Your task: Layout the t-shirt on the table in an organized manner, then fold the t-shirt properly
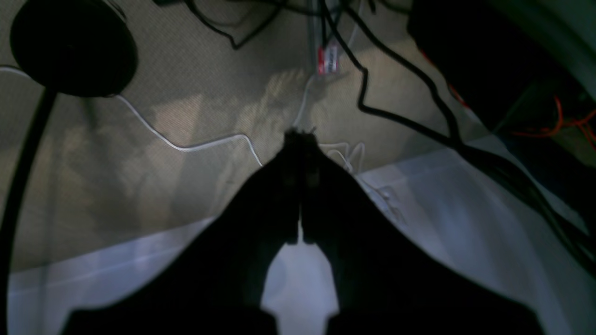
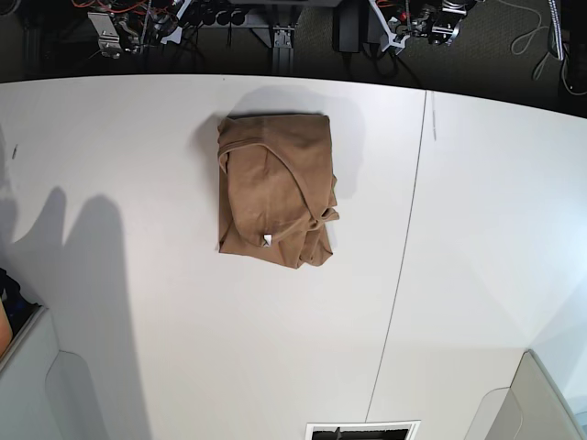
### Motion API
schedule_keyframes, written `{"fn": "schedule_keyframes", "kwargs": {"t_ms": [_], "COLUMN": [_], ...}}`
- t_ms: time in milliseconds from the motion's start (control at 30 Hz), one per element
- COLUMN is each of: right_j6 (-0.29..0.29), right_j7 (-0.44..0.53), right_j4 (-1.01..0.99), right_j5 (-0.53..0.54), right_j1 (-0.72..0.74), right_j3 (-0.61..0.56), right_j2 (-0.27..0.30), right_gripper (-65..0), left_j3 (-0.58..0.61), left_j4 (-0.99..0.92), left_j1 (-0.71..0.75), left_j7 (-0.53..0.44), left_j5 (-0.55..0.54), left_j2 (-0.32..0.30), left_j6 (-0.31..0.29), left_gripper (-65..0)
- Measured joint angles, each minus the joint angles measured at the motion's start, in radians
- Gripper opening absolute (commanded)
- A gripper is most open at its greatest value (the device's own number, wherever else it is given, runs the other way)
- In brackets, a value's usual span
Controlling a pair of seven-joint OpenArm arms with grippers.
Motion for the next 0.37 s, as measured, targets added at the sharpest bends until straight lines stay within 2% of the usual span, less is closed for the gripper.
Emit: {"fn": "schedule_keyframes", "kwargs": {"t_ms": [300,367], "right_j6": [0.0,0.0], "right_j7": [0.005,0.053], "right_j4": [-0.001,-0.001], "right_j5": [-0.019,-0.018], "right_j1": [-0.039,-0.051], "right_j3": [0.0,0.0], "right_j2": [-0.012,-0.019], "right_gripper": [-65.0,-65.0], "left_j3": [0.0,0.0], "left_j4": [0.011,0.011], "left_j1": [0.001,0.001], "left_j7": [-0.106,-0.114], "left_j5": [-0.035,-0.035], "left_j2": [-0.042,-0.043], "left_j6": [0.0,0.0], "left_gripper": [-65.0,-65.0]}}
